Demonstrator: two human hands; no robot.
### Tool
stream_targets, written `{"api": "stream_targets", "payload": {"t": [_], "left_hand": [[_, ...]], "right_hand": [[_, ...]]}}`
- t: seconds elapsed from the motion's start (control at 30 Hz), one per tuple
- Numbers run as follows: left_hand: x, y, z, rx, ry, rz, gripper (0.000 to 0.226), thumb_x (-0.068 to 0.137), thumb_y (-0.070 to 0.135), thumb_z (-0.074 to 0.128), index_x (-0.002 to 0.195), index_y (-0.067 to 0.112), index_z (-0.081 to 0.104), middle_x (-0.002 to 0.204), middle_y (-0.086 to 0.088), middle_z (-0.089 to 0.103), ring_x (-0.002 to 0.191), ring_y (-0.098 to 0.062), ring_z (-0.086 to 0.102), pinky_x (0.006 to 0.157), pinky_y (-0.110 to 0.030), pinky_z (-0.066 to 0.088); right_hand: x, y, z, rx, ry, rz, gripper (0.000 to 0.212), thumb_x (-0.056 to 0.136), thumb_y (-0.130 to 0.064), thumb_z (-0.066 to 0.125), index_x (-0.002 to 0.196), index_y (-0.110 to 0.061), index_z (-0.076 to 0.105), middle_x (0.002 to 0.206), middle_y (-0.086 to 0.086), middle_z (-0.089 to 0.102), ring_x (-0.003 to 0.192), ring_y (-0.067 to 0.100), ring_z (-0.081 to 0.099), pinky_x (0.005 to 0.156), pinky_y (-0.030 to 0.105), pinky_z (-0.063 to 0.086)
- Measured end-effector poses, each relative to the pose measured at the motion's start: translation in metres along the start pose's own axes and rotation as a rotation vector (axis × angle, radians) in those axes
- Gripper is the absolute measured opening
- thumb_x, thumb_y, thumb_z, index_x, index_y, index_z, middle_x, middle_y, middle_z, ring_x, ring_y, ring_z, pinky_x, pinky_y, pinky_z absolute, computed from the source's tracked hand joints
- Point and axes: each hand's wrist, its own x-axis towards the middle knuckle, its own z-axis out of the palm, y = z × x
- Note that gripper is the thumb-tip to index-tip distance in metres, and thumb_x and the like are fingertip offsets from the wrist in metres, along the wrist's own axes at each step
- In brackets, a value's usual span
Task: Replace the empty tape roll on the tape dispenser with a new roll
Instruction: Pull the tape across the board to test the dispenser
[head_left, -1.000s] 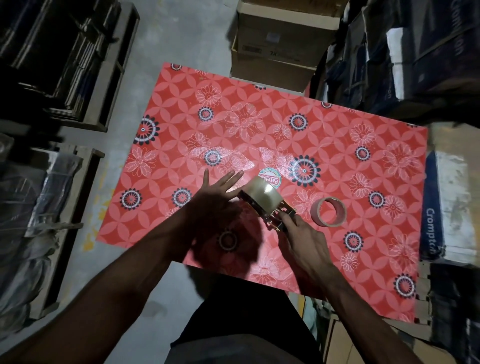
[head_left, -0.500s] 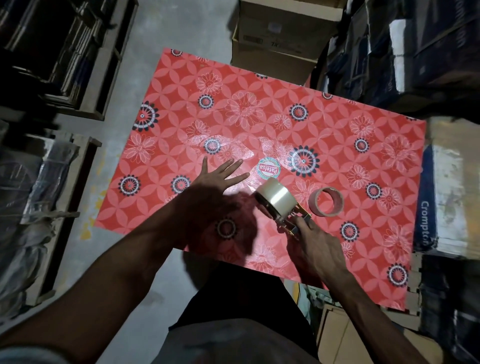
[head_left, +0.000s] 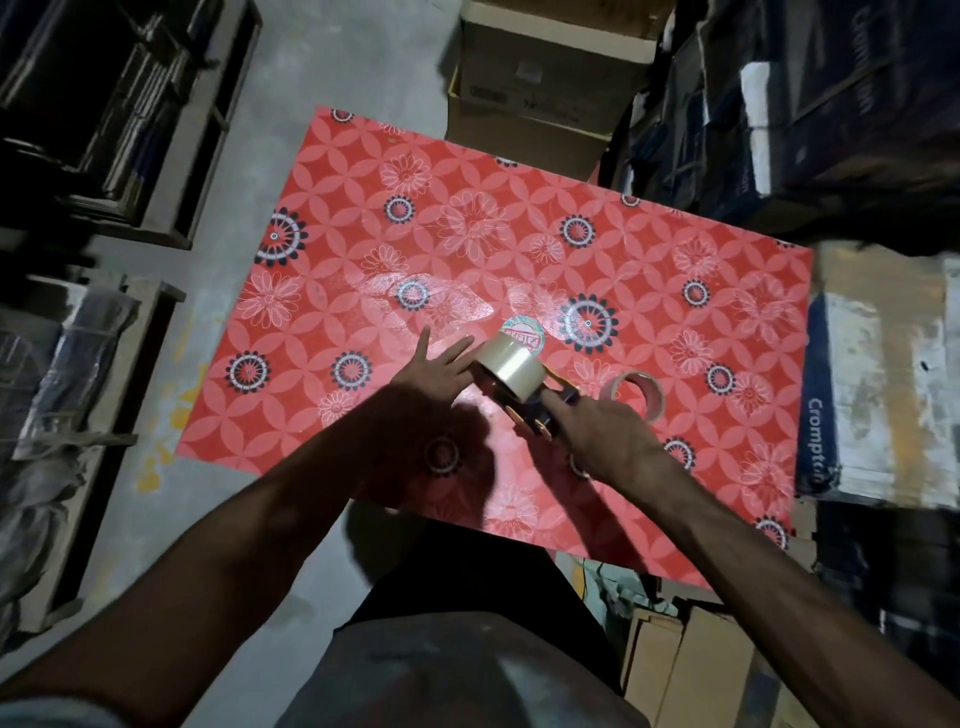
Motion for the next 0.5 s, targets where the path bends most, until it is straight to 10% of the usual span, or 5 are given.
{"api": "stream_targets", "payload": {"t": [0.13, 0.5], "left_hand": [[0.0, 0.007, -0.003, -0.042, -0.009, -0.042, 0.071, 0.108, 0.033, 0.047, 0.17, 0.029, 0.013, 0.18, 0.003, -0.005, 0.165, -0.024, -0.015, 0.119, -0.084, -0.003], [0.008, 0.001, 0.0, -0.127, -0.027, -0.055, 0.102, 0.093, 0.072, 0.058, 0.167, 0.044, -0.007, 0.177, 0.017, -0.016, 0.165, -0.016, -0.013, 0.109, -0.093, -0.001]], "right_hand": [[-0.001, -0.007, -0.017, 0.026, -0.063, -0.01, 0.041, 0.105, -0.029, 0.043, 0.145, -0.018, 0.039, 0.113, 0.016, 0.067, 0.097, 0.035, 0.07, 0.073, 0.042, 0.053], [0.006, 0.001, -0.021, 0.048, -0.147, 0.091, 0.041, 0.104, -0.031, 0.05, 0.145, -0.028, 0.044, 0.104, 0.008, 0.061, 0.087, 0.029, 0.065, 0.066, 0.034, 0.046]]}}
